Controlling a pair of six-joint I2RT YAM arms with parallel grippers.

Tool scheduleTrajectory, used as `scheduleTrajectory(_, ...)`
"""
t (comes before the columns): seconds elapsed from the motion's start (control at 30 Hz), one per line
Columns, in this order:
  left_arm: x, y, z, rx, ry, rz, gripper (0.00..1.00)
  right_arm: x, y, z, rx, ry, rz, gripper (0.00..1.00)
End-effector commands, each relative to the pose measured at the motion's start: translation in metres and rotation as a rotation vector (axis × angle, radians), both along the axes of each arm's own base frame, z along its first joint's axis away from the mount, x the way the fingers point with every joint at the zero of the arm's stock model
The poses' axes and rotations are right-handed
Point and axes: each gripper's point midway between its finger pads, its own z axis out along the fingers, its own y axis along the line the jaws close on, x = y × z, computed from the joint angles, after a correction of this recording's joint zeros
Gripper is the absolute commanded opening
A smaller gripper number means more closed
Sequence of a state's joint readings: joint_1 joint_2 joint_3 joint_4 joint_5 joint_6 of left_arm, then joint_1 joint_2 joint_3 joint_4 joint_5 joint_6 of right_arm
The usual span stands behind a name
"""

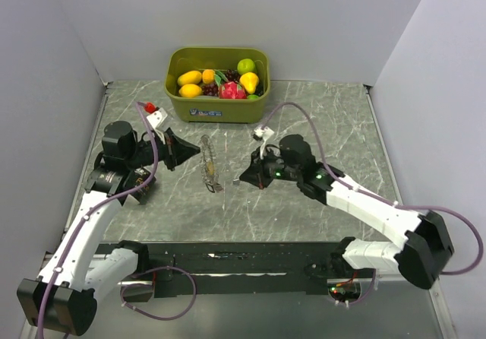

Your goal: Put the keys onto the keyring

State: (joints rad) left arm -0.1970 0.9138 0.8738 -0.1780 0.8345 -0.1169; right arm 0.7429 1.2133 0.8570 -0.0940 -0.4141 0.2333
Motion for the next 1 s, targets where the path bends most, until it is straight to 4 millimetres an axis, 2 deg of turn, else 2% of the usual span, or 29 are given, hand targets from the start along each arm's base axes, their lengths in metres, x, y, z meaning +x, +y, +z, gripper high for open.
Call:
scheduleTrajectory(0.0,-0.015,-0.013,0.026,-0.033,-0.113,-0.105,0.01,-0.003,-0.008,0.051,0.109,-0.205,0.057,0.00)
scheduleTrajectory(0.13,-0.025,-0.021,0.023,-0.042,-0.121,-0.161,0.01,-0.017,-0.014,0.077,0.174,-0.335,0.125,0.00)
scheduleTrajectory(0.17,-0.030,-0.025,0.022,-0.040,-0.125,-0.184,0.01,-0.023,-0.017,0.091,0.209,-0.382,0.141,0.00)
scheduleTrajectory(0.4,-0.045,-0.034,0.017,-0.032,-0.135,-0.277,0.01,-0.041,-0.028,0.116,0.275,-0.481,0.184,0.00)
scheduleTrajectory(0.73,-0.050,-0.038,0.018,-0.034,-0.154,-0.275,0.01,-0.045,-0.025,0.120,0.299,-0.465,0.204,0.00)
scheduleTrajectory(0.97,-0.055,-0.048,0.020,-0.042,-0.142,-0.289,0.01,-0.046,-0.021,0.117,0.297,-0.445,0.229,0.00)
